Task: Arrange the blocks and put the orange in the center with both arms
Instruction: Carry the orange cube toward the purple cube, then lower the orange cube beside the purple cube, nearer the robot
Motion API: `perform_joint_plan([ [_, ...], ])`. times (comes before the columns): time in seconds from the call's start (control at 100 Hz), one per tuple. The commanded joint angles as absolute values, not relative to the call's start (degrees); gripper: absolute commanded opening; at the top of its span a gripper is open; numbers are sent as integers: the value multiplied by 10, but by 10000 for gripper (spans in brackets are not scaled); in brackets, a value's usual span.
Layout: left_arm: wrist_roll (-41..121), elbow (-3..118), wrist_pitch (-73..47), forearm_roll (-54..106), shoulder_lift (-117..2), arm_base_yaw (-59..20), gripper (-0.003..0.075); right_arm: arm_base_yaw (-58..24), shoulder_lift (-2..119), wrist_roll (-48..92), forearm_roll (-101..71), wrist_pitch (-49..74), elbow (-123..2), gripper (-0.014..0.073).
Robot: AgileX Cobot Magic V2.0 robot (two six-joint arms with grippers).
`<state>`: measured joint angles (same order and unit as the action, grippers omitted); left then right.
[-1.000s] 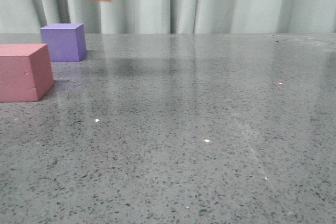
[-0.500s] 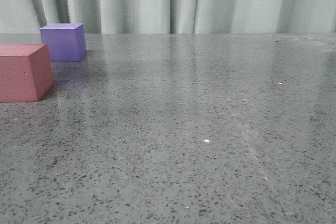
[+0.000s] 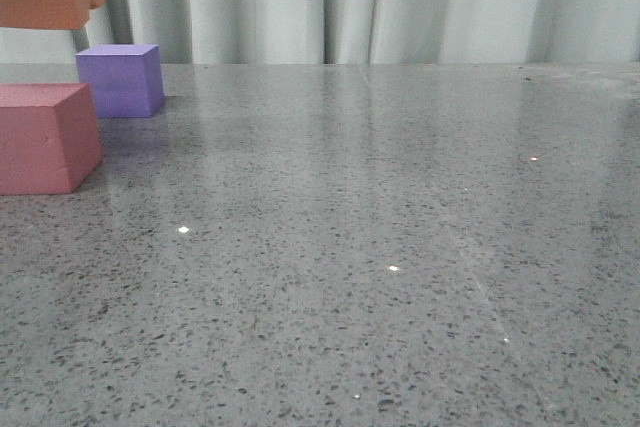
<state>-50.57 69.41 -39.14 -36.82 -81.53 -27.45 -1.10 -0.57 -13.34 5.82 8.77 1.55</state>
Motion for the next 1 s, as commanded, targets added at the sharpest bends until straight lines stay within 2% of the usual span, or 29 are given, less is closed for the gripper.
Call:
perform_joint_plan([
  [0.0,-503,700,-343,-377,-794,-273,156,-8,-21,-129,58,39,8,-67],
  [0.99,-510,694,-310,-363,-891,-251,156,-8,-21,-129,58,39,8,-67],
])
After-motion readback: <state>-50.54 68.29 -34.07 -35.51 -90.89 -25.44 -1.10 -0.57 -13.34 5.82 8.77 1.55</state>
